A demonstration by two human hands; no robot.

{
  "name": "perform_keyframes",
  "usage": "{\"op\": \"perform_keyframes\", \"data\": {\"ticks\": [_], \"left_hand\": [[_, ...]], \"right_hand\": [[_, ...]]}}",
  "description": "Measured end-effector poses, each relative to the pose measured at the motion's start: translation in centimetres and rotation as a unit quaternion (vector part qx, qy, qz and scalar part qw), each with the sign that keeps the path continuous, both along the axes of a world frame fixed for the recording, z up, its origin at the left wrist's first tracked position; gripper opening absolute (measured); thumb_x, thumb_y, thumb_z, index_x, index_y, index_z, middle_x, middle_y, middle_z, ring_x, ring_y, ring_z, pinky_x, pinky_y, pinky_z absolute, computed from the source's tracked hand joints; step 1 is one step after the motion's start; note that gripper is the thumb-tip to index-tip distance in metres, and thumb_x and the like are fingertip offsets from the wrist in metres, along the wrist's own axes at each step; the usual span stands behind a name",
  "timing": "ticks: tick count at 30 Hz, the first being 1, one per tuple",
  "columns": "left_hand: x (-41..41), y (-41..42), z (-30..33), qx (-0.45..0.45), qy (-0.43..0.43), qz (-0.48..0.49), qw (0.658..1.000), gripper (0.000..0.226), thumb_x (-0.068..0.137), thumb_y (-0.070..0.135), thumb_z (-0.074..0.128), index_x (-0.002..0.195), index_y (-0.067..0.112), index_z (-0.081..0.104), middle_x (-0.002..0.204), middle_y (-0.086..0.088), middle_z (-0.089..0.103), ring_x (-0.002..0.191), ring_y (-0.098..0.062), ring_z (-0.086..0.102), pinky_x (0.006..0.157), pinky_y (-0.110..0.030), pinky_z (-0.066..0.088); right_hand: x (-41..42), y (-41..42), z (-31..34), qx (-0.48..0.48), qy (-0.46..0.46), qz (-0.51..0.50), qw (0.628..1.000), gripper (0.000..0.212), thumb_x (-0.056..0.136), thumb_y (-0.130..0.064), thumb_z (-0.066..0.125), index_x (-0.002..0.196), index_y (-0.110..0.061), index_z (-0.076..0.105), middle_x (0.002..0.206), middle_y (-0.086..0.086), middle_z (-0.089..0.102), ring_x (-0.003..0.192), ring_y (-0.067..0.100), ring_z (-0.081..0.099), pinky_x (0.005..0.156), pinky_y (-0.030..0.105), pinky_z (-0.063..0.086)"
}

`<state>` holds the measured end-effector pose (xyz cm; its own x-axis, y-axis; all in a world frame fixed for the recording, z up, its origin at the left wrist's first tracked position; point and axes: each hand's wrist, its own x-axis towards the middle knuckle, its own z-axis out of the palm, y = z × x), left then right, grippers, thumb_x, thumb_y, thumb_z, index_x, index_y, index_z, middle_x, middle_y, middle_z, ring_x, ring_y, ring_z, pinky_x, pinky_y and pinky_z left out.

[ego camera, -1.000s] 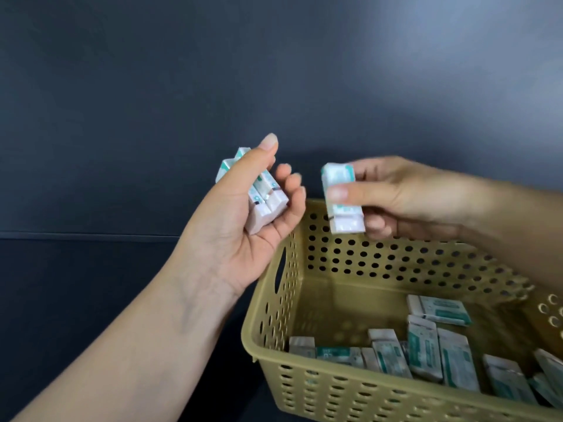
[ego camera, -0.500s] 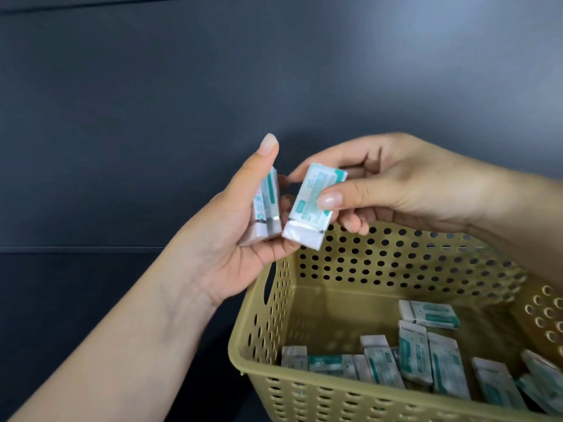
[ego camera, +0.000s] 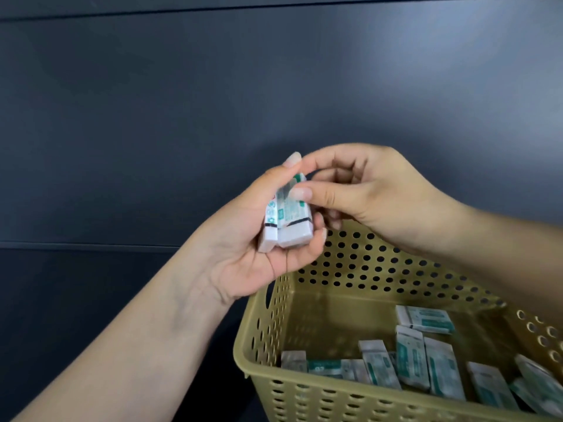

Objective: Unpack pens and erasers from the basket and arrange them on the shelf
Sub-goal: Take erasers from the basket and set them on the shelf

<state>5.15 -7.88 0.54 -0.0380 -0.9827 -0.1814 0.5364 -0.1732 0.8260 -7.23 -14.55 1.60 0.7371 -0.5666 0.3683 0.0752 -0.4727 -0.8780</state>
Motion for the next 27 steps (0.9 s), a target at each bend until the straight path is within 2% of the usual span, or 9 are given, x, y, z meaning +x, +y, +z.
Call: {"op": "perform_keyframes", "data": {"ticks": [2,4,7,10,12,15,18,22,27], "left_hand": [[0.1,-0.1,-0.1,-0.006,0.045,0.025,0.999,0.038,0.063,0.035,0.065,0.089,0.006,0.064,0.075,-0.010,0.061,0.053,-0.012,0.057,0.041,-0.019,0.050],[0.1,-0.2,-0.3,-0.006,0.060,0.063,0.996,0.033,0.063,0.033,0.066,0.081,0.006,0.066,0.073,-0.010,0.063,0.054,-0.014,0.060,0.046,-0.020,0.052],[0.0,-0.1,-0.2,0.009,0.053,0.091,0.994,0.034,0.060,0.031,0.068,0.083,0.006,0.066,0.067,-0.010,0.065,0.054,-0.015,0.063,0.049,-0.022,0.054],[0.0,0.0,-0.1,0.019,0.044,0.098,0.994,0.035,0.055,0.028,0.071,0.082,0.007,0.065,0.061,-0.009,0.063,0.056,-0.017,0.063,0.055,-0.032,0.057],[0.1,0.1,-0.2,0.021,0.032,0.089,0.995,0.040,0.053,0.028,0.073,0.086,0.008,0.065,0.072,-0.011,0.064,0.069,-0.021,0.065,0.066,-0.042,0.057],[0.1,0.1,-0.3,0.012,0.019,0.085,0.996,0.049,0.051,0.029,0.073,0.094,0.009,0.064,0.089,-0.011,0.064,0.079,-0.022,0.066,0.071,-0.038,0.055],[0.1,0.2,-0.4,-0.007,0.027,0.084,0.996,0.049,0.051,0.026,0.071,0.096,0.007,0.063,0.091,-0.012,0.064,0.080,-0.023,0.066,0.069,-0.035,0.055],[0.2,0.4,-0.3,-0.032,0.039,0.038,0.998,0.019,0.055,0.008,0.063,0.071,0.003,0.072,0.082,-0.013,0.068,0.072,-0.022,0.068,0.066,-0.039,0.055],[0.2,0.4,-0.5,-0.073,0.024,-0.009,0.997,0.024,0.063,0.003,0.048,0.059,0.007,0.072,0.071,-0.011,0.069,0.063,-0.020,0.068,0.056,-0.029,0.057]], "right_hand": [[-0.2,0.1,-0.1,-0.048,0.020,0.026,0.998,0.026,0.064,-0.032,0.071,0.089,-0.029,0.065,0.086,-0.007,0.065,0.074,0.007,0.060,0.068,0.017,0.053],[-0.2,0.1,-0.3,-0.116,0.068,0.010,0.991,0.044,0.061,-0.034,0.076,0.100,-0.037,0.056,0.104,-0.013,0.054,0.096,0.000,0.054,0.085,0.014,0.048],[0.3,0.3,-0.4,-0.155,0.096,-0.013,0.983,0.056,0.063,-0.029,0.072,0.116,-0.019,0.058,0.111,-0.002,0.056,0.107,0.006,0.053,0.094,0.024,0.045],[0.2,0.9,0.2,-0.187,0.122,-0.025,0.974,0.054,0.065,-0.028,0.078,0.115,-0.018,0.059,0.109,-0.004,0.064,0.103,0.005,0.057,0.093,0.019,0.044],[0.1,1.3,0.6,-0.230,0.159,-0.037,0.959,0.055,0.063,-0.031,0.078,0.113,-0.017,0.061,0.105,-0.003,0.067,0.099,0.009,0.058,0.086,0.022,0.044],[0.4,2.0,0.9,-0.258,0.191,-0.052,0.946,0.053,0.063,-0.032,0.071,0.112,-0.015,0.061,0.103,-0.002,0.067,0.094,0.009,0.056,0.081,0.024,0.042],[0.6,1.9,0.8,-0.239,0.163,-0.039,0.956,0.053,0.065,-0.025,0.075,0.115,-0.014,0.060,0.111,-0.007,0.062,0.102,0.000,0.050,0.084,0.010,0.039],[0.5,1.4,0.5,-0.196,0.148,-0.034,0.969,0.067,0.064,-0.021,0.078,0.125,-0.020,0.053,0.102,-0.030,0.048,0.097,-0.014,0.049,0.084,-0.004,0.032],[0.5,1.3,-0.1,-0.216,0.134,-0.022,0.967,0.066,0.064,-0.018,0.080,0.124,-0.022,0.052,0.113,-0.012,0.053,0.104,-0.005,0.046,0.090,0.004,0.033]]}}
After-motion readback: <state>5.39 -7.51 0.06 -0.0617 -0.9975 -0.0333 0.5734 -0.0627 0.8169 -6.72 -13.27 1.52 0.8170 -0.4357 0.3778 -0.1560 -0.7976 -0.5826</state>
